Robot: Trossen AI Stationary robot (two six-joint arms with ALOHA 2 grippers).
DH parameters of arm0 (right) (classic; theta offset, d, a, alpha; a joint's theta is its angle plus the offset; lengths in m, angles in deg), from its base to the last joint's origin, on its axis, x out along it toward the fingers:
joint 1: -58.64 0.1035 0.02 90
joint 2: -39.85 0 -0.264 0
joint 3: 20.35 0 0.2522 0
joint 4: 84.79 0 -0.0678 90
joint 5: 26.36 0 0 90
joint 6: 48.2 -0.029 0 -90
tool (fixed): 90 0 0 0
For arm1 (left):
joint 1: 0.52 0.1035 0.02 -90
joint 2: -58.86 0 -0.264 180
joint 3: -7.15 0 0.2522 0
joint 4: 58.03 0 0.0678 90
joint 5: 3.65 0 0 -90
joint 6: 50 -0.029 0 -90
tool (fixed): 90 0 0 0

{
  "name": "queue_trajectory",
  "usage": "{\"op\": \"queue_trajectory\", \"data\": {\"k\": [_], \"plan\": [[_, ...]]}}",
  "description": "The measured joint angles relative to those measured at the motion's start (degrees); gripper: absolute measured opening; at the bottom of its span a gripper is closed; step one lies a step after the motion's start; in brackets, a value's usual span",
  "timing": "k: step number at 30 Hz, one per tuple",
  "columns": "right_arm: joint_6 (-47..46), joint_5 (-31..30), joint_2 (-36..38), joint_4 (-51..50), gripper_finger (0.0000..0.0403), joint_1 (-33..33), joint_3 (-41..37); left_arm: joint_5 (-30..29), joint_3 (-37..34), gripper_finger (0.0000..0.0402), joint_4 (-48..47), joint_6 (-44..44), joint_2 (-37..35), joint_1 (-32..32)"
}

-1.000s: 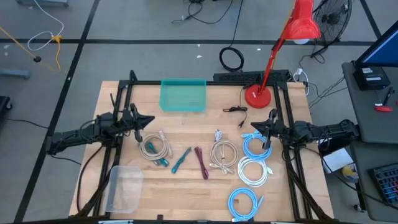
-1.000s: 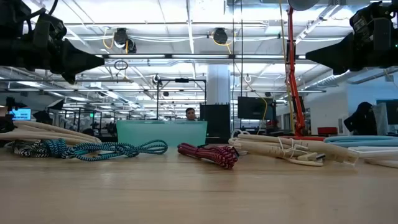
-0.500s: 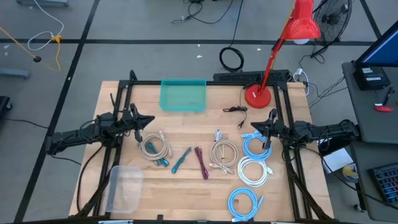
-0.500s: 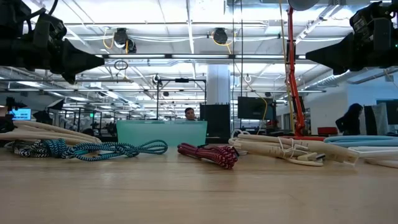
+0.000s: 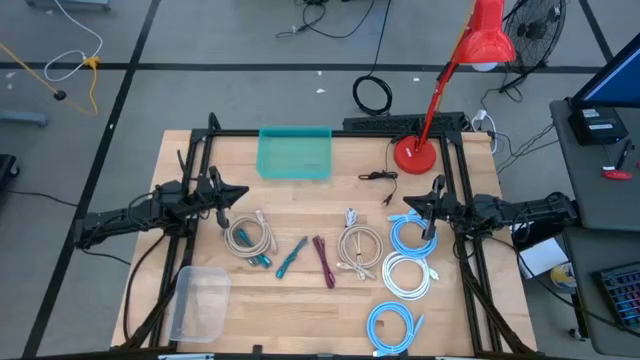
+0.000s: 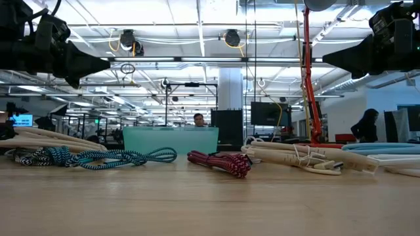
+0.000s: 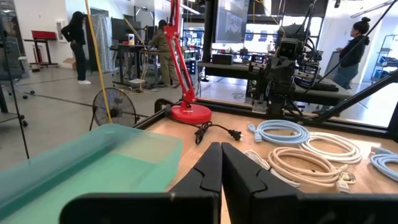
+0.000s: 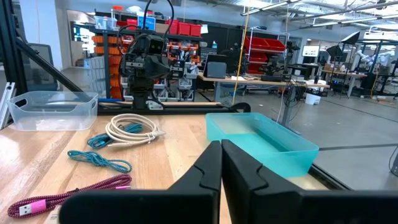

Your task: Pick & Place USB Port

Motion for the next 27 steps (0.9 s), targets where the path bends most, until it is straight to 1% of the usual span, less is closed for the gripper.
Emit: {"op": "queue_trajectory", "data": {"k": [13, 15, 16, 20, 25, 27], "plan": [[0.02, 0.0, 0.0, -0.02, 0.0, 0.0, -0.02, 0.02, 0.02, 0.0006, 0.01, 0.0, -0.01, -0.01], [1.43, -0.01, 0.0, 0.24, 0.0, -0.01, -0.01, 0.01, 0.0, 0.0006, 0.0, 0.0, -0.01, 0.01], [5.08, -0.11, -0.01, 1.12, 0.0, -0.03, -0.01, 0.0, 0.02, 0.0006, 0.01, 0.0, -0.01, 0.01], [25.12, -0.03, -0.02, 6.4, 0.0, -0.08, -0.01, 0.01, 0.01, 0.0006, 0.0, -0.01, -0.01, 0.0], [44.43, -0.09, -0.02, 8.55, 0.0, -0.08, -0.02, 0.0, 0.0, 0.0006, 0.01, 0.0, -0.01, 0.01], [49.2, -0.07, -0.02, 8.87, 0.0, -0.08, -0.02, 0.0, 0.0, 0.0006, 0.01, 0.0, 0.01, 0.01]]}}
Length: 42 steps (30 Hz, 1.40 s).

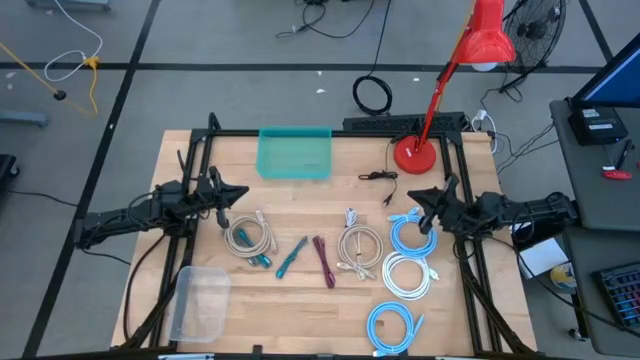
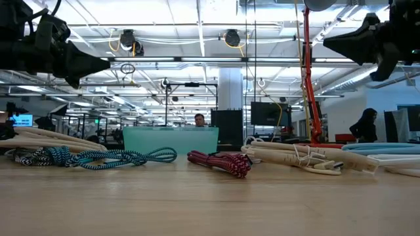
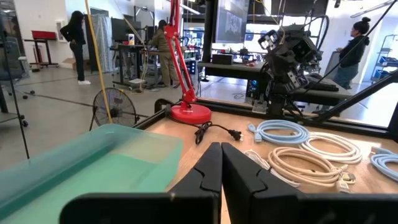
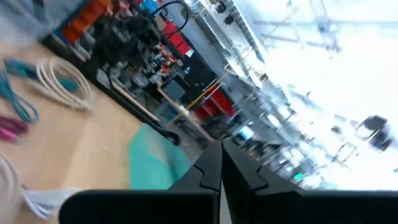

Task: Pick & Place USB Port
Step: Put the left brown HDMI cable into the green bin

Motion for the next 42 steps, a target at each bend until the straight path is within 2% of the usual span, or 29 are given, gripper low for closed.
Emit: {"op": "queue_trajectory", "data": {"k": [4, 8, 11, 14, 18, 20, 23, 27, 32, 35, 39, 42], "plan": [[2.11, 2.33, 0.0, 0.71, 0.0, 0.0, 0.0, -0.03, 0.01, 0.0006, 0.08, 0.0, -0.02, -0.01], [-12.51, 10.71, 0.0, 1.31, 0.0, 0.0, 0.0, -0.38, -0.18, 0.0006, 6.13, -1.64, 0.0, -0.01], [-25.95, 16.16, -0.05, 2.96, 0.0, 0.0, 0.0, -0.31, -0.13, 0.0005, 14.88, 2.75, 0.0, 0.0], [-31.69, 20.16, -0.07, 9.56, 0.0, 0.0, 0.0, -1.53, -0.11, 0.0006, 26.17, 6.14, 0.0, 0.0], [-42.1, 27.25, -0.04, 19.69, 0.0, 0.09, 0.0, 3.94, 0.07, 0.0005, 37.76, 5.77, 0.0, -0.26], [-47.11, 29.88, -0.04, 23.75, 0.0, 0.09, 0.0, 6.28, 1.42, 0.0005, 38.34, 5.43, 0.0, -0.26], [-50.19, 30.3, -0.04, 26.38, 0.0, 0.09, 0.0, 4.39, 5.55, 0.0005, 32.91, 6.19, 0.62, -0.22], [-47.99, 26.89, -0.07, 26.11, 0.0, 0.09, 0.0, 5.87, 15.37, 0.0005, 15.07, 4.92, 7.39, -0.23], [-44.4, 12.36, -0.2, 21.78, 0.0, 0.09, 0.0, 6.62, 26.91, 0.0005, -8.1, 4.41, 27.46, -0.24], [-43.81, 1.98, -0.81, 19.18, 0.0, 0.07, 0.0, 6.65, 31.34, 0.0005, -14.5, 5.81, 39.21, -0.2], [-46.33, -9.62, -2.98, 17.11, 0.0019, 0.05, 0.0, 14.25, 36.52, 0.0005, -20.64, 4.09, 51.12, -0.42], [-49.45, -14.11, -5.35, 17.23, 0.0058, -0.51, 0.19, 19.21, 39.84, 0.0005, -24.59, 0.58, 57.53, -1.22]]}}
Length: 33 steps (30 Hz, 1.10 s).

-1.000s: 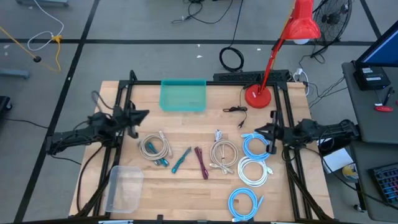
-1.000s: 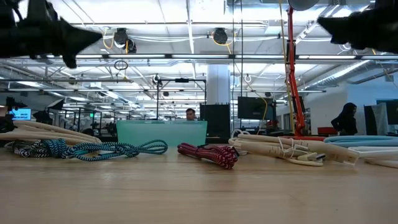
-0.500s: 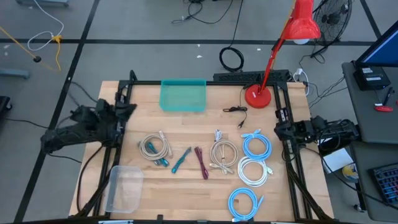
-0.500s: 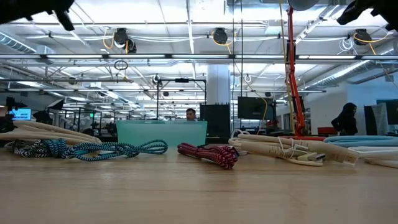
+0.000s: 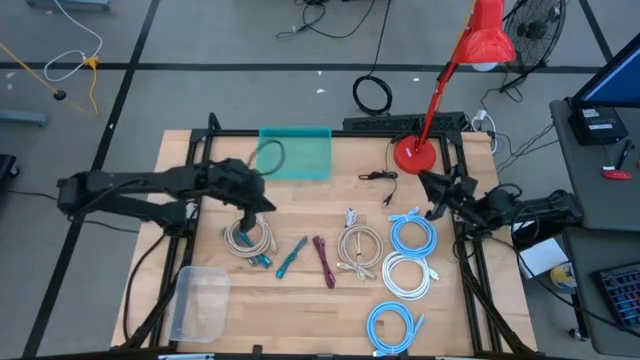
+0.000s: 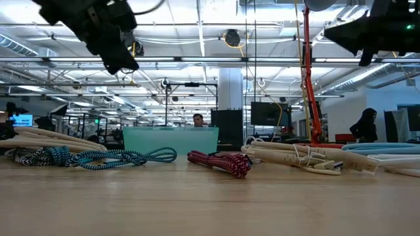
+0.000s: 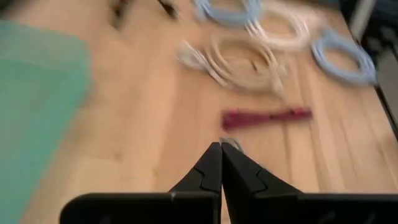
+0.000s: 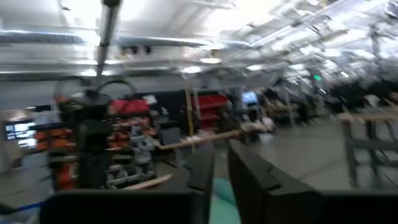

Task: Pick & Place USB Port
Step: Put the left brown HDMI cable into the green bin

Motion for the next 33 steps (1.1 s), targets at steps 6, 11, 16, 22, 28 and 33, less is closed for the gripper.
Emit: {"op": "queue_trajectory", "data": {"k": [6, 11, 16, 22, 28, 33], "plan": [[-9.83, -1.11, -7.25, -2.78, 0.0161, -2.74, 3.06, -0.6, 4.97, 0.0005, -7.23, -4.67, 4.93, -1.32], [-14.6, 0.89, -17.25, -6.32, 0.0224, -4.71, 8.26, -3.21, 5.51, 0.0006, -7.27, -6.31, 4.04, -1.69], [-17.5, 8.95, -30.84, -11.39, 0.0245, -6.23, 16.35, -9.07, 5.51, 0.0006, -6.76, -6.11, 3.51, -1.62], [-18.9, 18.55, -48.25, -16.85, 0.0247, -6.25, 24.95, -9.81, 5.49, 0.0006, -8.59, -5.22, 3.48, -1.69], [-17.96, 23.42, -60.91, -15.53, 0.0247, -6.14, 31.5, -9.81, 5.44, 0.0006, -10.3, -7.44, 3.48, -1.69], [-17.57, 24.68, -67.15, -15.27, 0.0247, -4.97, 35.42, -9.64, 5.44, 0.0006, -11.29, -1.97, 3.49, -1.74]]}}
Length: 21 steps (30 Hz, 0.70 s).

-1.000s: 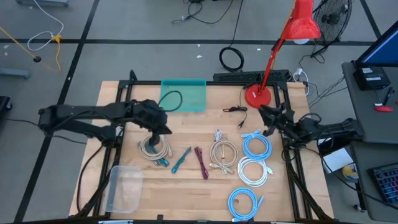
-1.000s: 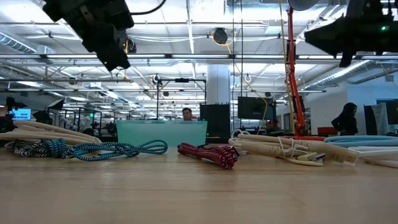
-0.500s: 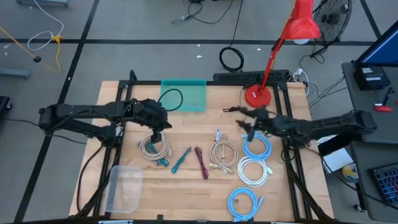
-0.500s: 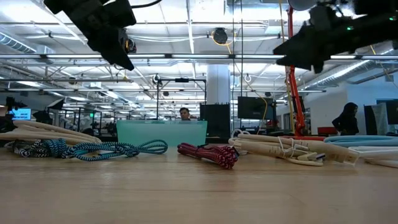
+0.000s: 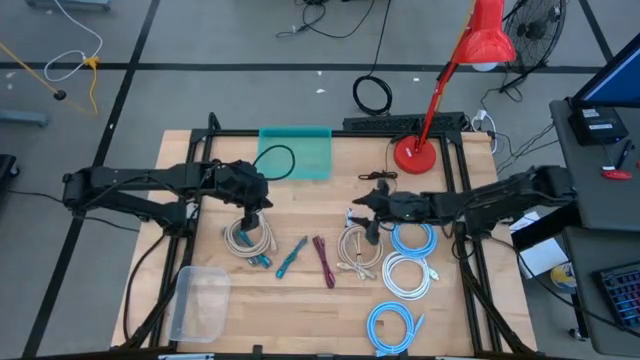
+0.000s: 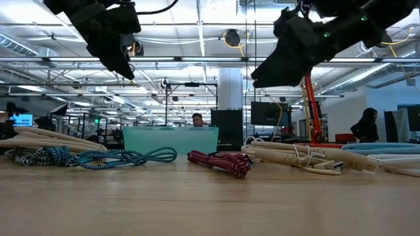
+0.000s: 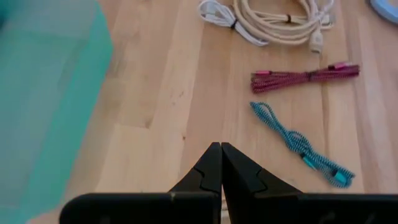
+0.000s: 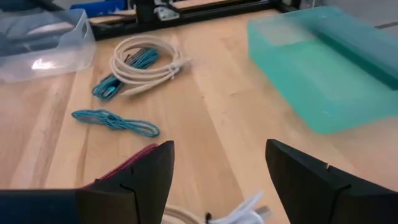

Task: Pick & Place USB Port
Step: Put the left brown HDMI cable into the green bin

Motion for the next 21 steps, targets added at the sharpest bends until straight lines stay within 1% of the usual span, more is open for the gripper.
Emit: {"op": "queue_trajectory", "data": {"k": [5, 10, 13, 15, 17, 21], "plan": [[1.27, -0.05, -3.97, 2.24, 0.0247, 0.39, 0.62, -0.09, -0.02, 0.0006, -6.26, 1.01, 0.14, -1.0], [1.31, -0.07, -5.78, 2.91, 0.0247, 0.32, 0.67, -0.59, -0.02, 0.0006, -13.67, 1.95, 0.14, -3.28], [1.31, -0.09, -5.75, 2.91, 0.0247, 0.32, 0.67, 1.48, -1.26, 0.001, -15.12, 4.48, 0.14, -5.56], [1.31, -0.09, -5.75, 2.9, 0.0247, 0.32, 0.67, 4.88, -3.01, 0.0022, -14.8, 6.94, 0.27, -7.14], [1.31, -0.12, -5.75, 2.89, 0.0247, 0.32, 0.67, 7.27, -5.21, 0.0042, -12.75, 10.2, 1.23, -8.89], [1.31, -0.29, -5.75, 2.89, 0.0247, 0.21, 0.67, 10.23, -9.92, 0.0098, -7.86, 15.11, 3.63, -13.36]]}}
